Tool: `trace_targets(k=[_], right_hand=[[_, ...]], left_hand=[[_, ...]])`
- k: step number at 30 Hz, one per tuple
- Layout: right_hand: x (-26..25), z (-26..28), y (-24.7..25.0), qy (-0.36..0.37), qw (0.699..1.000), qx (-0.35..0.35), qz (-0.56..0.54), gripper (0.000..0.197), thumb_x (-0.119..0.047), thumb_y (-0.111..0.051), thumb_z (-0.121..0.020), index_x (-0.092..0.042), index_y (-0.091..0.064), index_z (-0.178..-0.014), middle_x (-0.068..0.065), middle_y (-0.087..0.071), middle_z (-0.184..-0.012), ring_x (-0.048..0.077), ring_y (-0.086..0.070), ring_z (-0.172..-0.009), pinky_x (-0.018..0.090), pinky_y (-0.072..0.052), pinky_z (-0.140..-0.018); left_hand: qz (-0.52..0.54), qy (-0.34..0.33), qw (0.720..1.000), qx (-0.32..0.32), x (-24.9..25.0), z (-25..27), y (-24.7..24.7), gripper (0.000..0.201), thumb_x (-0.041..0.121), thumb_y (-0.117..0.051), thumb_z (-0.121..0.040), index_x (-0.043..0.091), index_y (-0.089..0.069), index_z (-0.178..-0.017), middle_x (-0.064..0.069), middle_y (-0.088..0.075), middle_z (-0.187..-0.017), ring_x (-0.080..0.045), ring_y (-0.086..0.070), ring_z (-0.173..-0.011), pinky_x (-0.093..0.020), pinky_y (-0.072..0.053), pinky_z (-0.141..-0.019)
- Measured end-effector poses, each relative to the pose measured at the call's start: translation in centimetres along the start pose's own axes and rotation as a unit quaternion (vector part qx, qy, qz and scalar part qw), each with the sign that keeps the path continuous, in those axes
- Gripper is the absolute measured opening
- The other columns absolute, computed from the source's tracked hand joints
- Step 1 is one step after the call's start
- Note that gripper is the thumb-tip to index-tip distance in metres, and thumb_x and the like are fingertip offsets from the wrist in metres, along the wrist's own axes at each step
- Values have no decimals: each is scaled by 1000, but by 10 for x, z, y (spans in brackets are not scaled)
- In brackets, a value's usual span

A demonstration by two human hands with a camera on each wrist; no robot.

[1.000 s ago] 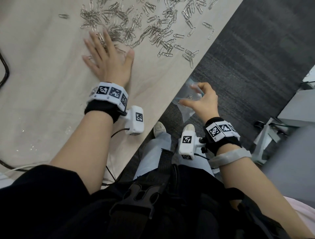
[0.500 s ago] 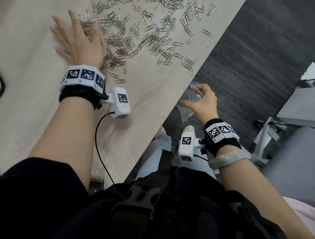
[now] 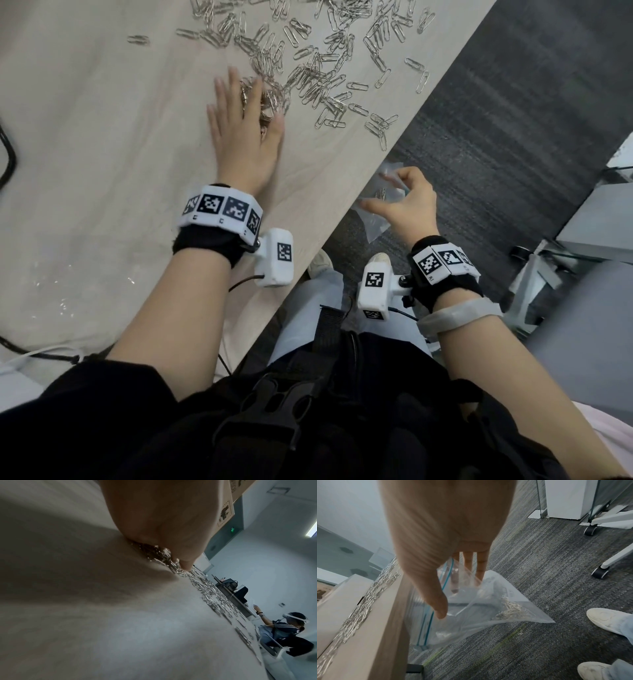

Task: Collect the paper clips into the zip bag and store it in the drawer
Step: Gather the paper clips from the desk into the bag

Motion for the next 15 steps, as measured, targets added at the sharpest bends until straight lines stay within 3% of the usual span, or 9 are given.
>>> trace_targets(k=[2,4,6,8,10,12,15], right_hand=[[1,2,2,0,1000,2,-6,47,-21,-89,-64,-26,-49,-89,3,-65,-115,10,-55,-105,1,-36,-72],[2,4,4,5,1000,4,-2,45,-20,-88,-66,-22,-52,-91,2,-64,-114,8,-53,-104,-3,-36,-71],[3,7,6,9,1000,6,1,46,-19,-88,-66,-14,-55,-99,1,-62,-110,8,-52,-100,-4,-36,-70],[5,9,8,13,1000,8,3,48,-19,-88,-65,-12,-55,-99,0,-61,-107,8,-52,-98,0,-36,-70],[8,11,9,15,1000,12,6,48,-20,-88,-64,-16,-53,-97,0,-64,-110,9,-53,-100,3,-35,-73],[11,13,11,16,1000,11,5,48,-19,-88,-65,-18,-52,-97,2,-65,-113,9,-54,-101,4,-34,-75],[14,18,12,16,1000,8,4,48,-19,-88,-65,-19,-51,-95,2,-65,-112,9,-54,-101,3,-36,-73]], left_hand=[[44,-24,999,17,4,8,2,50,37,-41,-97,22,-32,-143,-4,-9,-158,-24,0,-146,-36,3,-116],[97,-39,993,54,6,16,9,40,29,-52,-92,21,-50,-131,-2,-34,-150,-21,-19,-143,-29,-6,-115],[113,-32,988,105,3,22,15,37,29,-57,-87,21,-58,-123,0,-51,-137,-22,-34,-135,-34,-19,-115],[64,15,992,111,-2,26,19,49,40,-58,-84,29,-49,-131,1,-42,-144,-21,-27,-138,-43,-19,-112],[9,61,996,57,-7,26,15,66,54,-55,-83,38,-29,-142,2,-16,-156,-23,-7,-144,-50,-9,-111],[-19,55,998,14,-4,25,8,74,62,-49,-83,41,-14,-145,2,3,-159,-25,8,-145,-57,-1,-111],[-31,32,999,-9,9,20,-3,75,66,-45,-83,42,-9,-145,-2,12,-158,-31,17,-143,-63,8,-108]])
Point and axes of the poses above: each hand's wrist, its own z-axis away from the middle knuckle, its own y-axis out of the back of the hand, x = y × z, the point moved 3 cm from there along -z, towards the middle knuckle
